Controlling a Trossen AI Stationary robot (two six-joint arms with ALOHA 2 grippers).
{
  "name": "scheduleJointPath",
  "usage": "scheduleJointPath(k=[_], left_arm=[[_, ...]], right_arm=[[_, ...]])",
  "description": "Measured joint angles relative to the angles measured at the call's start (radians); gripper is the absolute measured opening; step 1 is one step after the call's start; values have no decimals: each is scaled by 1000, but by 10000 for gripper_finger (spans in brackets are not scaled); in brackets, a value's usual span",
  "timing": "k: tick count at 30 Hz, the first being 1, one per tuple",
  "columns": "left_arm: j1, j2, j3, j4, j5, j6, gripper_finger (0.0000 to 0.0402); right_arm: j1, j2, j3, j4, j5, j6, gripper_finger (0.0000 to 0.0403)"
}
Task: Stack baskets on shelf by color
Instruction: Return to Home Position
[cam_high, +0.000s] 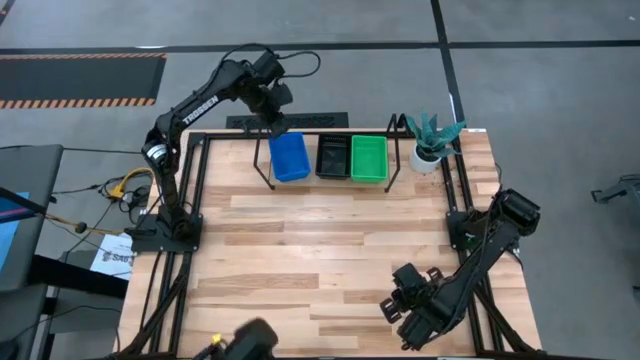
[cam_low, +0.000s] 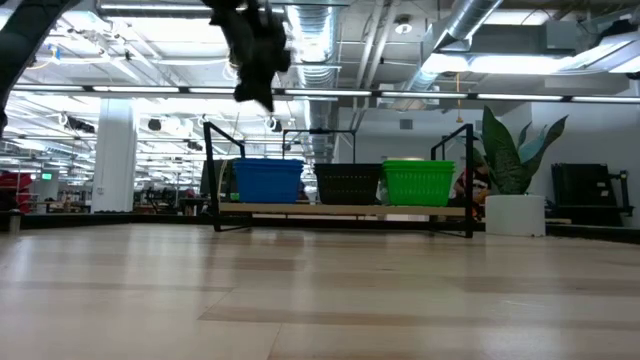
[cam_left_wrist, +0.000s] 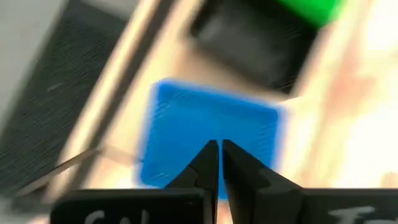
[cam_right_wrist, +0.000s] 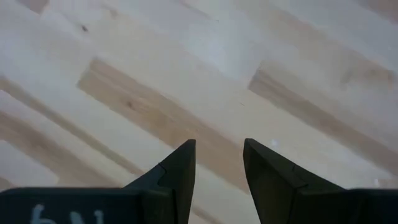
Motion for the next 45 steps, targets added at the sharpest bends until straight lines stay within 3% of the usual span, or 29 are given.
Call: scheduleJointPath(k=[4, 11, 16, 20, 27, 29, 31, 33, 39, 42, 45], left_arm=[[-78, -76, 0, 52, 111, -85, 6], [-313, -259, 1, 170, 40, -201, 1], [-508, -373, 1, 161, 1, -205, 1], [-639, -438, 1, 161, -4, -281, 1], [-790, -486, 0, 149, 5, -555, 2], [-816, -488, 0, 150, 6, -590, 2], [-840, -488, 0, 150, 2, -598, 2], [-875, -483, 0, 152, -3, -483, 2], [-921, -493, -24, 288, 52, -320, 2], [-920, -558, -134, 439, 98, -320, 2], [-935, -659, -336, 633, 120, -354, 2]], right_arm=[[-72, -3, 0, 0, 46, -148, 159], [-308, -93, 0, 58, 93, -637, 159], [-476, -238, 0, 268, 108, -1050, 159], [-570, -384, 0, 425, 103, -1292, 159], [-643, -667, 33, 402, 52, -1374, 159], [-653, -741, 32, 377, 37, -1316, 159], [-645, -796, 15, 385, 34, -1280, 159], [-614, -846, -26, 467, 37, -1350, 159], [-542, -1029, -297, 827, 61, -1452, 159], [-522, -1146, -503, 948, 86, -1392, 159], [-498, -1252, -713, 1146, 78, -1363, 159]])
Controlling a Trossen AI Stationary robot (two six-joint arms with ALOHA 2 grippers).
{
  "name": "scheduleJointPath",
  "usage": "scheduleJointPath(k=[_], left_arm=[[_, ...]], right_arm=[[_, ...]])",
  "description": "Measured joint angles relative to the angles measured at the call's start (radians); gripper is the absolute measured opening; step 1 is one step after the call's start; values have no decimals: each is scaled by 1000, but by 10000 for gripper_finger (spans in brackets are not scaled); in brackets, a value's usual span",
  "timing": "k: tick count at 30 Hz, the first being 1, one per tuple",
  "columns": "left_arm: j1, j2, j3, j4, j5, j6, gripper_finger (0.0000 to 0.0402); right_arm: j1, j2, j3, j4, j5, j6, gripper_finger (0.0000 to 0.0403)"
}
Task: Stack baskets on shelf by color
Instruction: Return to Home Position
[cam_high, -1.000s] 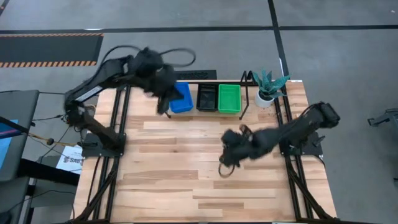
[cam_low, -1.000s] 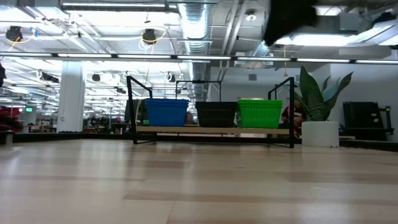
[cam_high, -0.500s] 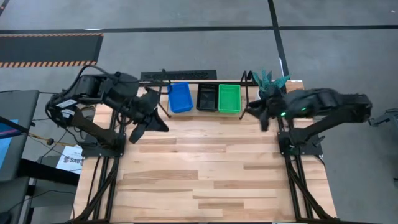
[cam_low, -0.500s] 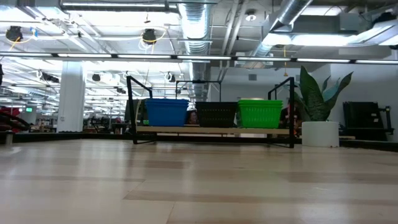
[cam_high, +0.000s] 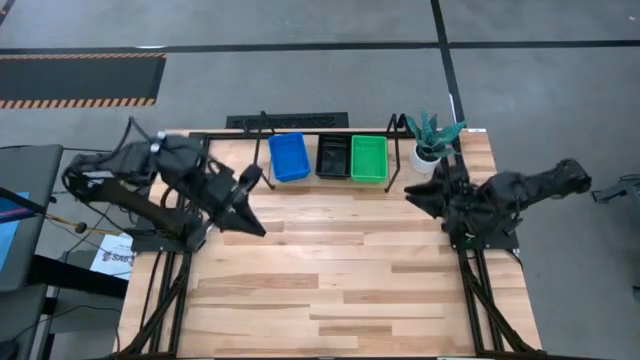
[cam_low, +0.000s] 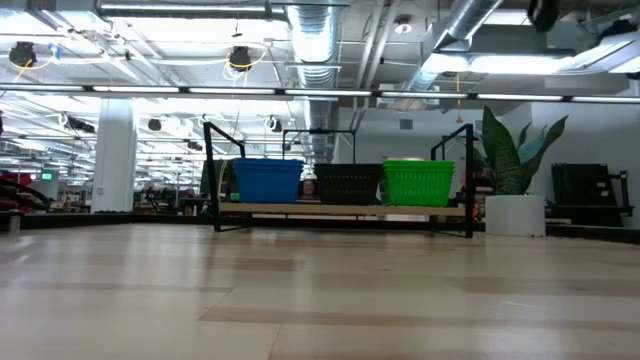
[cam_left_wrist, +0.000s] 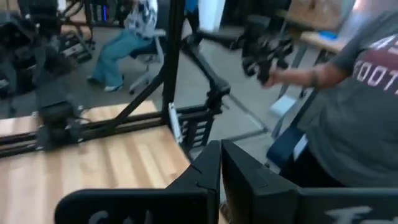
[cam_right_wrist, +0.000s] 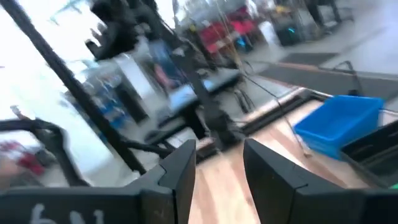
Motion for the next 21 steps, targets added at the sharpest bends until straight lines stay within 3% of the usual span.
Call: scheduleJointPath(k=[6, 9, 14, 21], left_arm=[[-2, -243, -540, 493, -11, -198, 2], [-4, -382, -789, 696, -38, -269, 2], [-2, -607, -1118, 898, -168, -370, 2], [-2, -915, -1427, 1008, -275, -445, 2]], right_arm=[[58, -157, -330, 480, 2, -105, 159], [72, -224, -436, 632, 6, -172, 159], [70, -316, -538, 683, 30, -214, 159], [47, -395, -626, 684, 30, -224, 159]])
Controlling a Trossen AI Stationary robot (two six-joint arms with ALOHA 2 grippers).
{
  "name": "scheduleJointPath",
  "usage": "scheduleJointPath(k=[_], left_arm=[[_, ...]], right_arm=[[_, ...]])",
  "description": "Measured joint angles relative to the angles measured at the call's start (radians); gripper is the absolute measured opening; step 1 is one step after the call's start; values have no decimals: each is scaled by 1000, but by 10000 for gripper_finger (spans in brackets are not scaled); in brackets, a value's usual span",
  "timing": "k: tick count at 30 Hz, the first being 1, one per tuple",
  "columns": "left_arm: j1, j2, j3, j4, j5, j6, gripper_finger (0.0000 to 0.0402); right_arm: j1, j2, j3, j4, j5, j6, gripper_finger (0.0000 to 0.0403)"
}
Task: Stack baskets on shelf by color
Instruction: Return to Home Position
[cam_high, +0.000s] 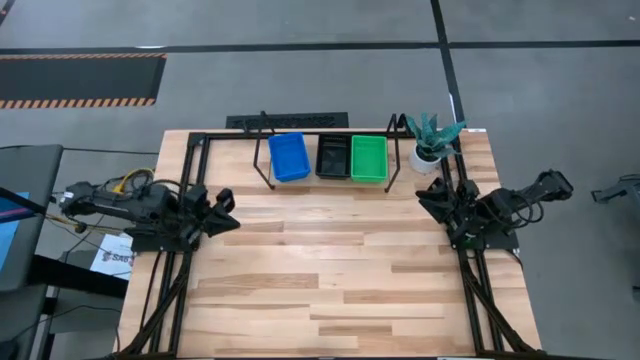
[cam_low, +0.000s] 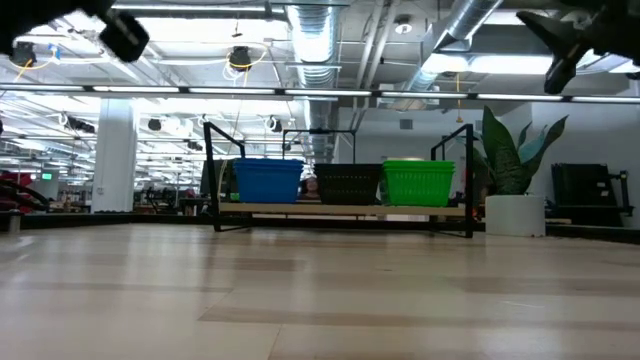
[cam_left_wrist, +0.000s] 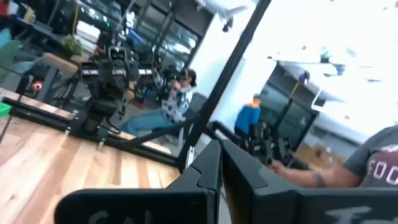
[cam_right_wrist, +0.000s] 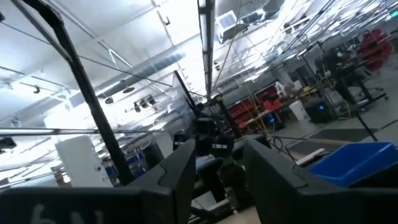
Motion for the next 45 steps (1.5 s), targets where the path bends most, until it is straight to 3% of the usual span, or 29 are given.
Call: scheduleJointPath(k=[8, 11, 21, 33, 45], left_arm=[[0, -302, -219, -15, -50, -13, 2], [0, -290, -215, -122, -55, -15, 2], [-1, -281, -219, -169, -43, 142, 2], [-1, -281, -220, -275, -22, 150, 2], [-1, -280, -222, -273, -34, 151, 2]], right_arm=[[-5, -19, -14, -143, -26, -52, 159], [-5, -17, -14, -213, -26, -58, 159], [-5, -17, -15, -366, -24, -60, 159], [-3, -16, -15, -490, -24, -51, 159], [-3, -16, -16, -545, -25, -52, 159]])
